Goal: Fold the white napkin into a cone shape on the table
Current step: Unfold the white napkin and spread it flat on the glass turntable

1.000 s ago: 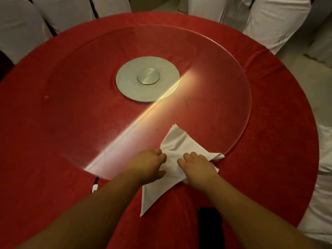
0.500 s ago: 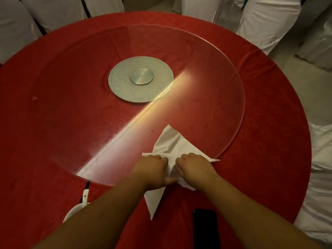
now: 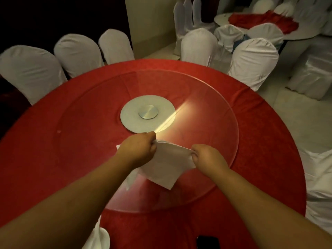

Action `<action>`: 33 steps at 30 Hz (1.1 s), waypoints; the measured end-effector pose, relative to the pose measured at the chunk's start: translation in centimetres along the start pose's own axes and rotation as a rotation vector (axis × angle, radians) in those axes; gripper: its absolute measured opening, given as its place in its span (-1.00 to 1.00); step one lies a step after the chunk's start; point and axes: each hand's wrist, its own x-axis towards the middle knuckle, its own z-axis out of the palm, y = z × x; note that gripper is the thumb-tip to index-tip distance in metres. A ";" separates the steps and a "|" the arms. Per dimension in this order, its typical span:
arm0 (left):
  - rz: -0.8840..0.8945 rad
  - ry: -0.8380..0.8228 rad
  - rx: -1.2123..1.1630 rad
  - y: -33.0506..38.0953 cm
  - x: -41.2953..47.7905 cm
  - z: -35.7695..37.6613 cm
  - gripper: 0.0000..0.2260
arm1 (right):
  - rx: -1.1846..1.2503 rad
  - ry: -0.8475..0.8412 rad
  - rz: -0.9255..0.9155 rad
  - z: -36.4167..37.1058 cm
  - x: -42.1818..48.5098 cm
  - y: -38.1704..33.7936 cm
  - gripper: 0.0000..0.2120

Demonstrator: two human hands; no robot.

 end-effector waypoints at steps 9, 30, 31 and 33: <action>-0.002 -0.128 -0.007 -2.3 0.0 -4.4 -0.79 | -0.152 0.250 -0.153 -5.8 0.3 -1.9 -0.72; -0.095 -0.023 -0.433 2.9 1.1 -4.4 -0.64 | 0.284 0.214 -0.236 -7.7 1.1 -7.8 -0.68; -0.095 -0.046 -0.432 3.0 1.2 -4.5 -0.60 | 0.328 0.211 -0.219 -7.7 1.2 -7.8 -0.71; -0.100 -0.074 -0.433 3.3 1.4 -4.4 -0.52 | 0.367 0.222 -0.206 -7.7 1.4 -8.0 -0.79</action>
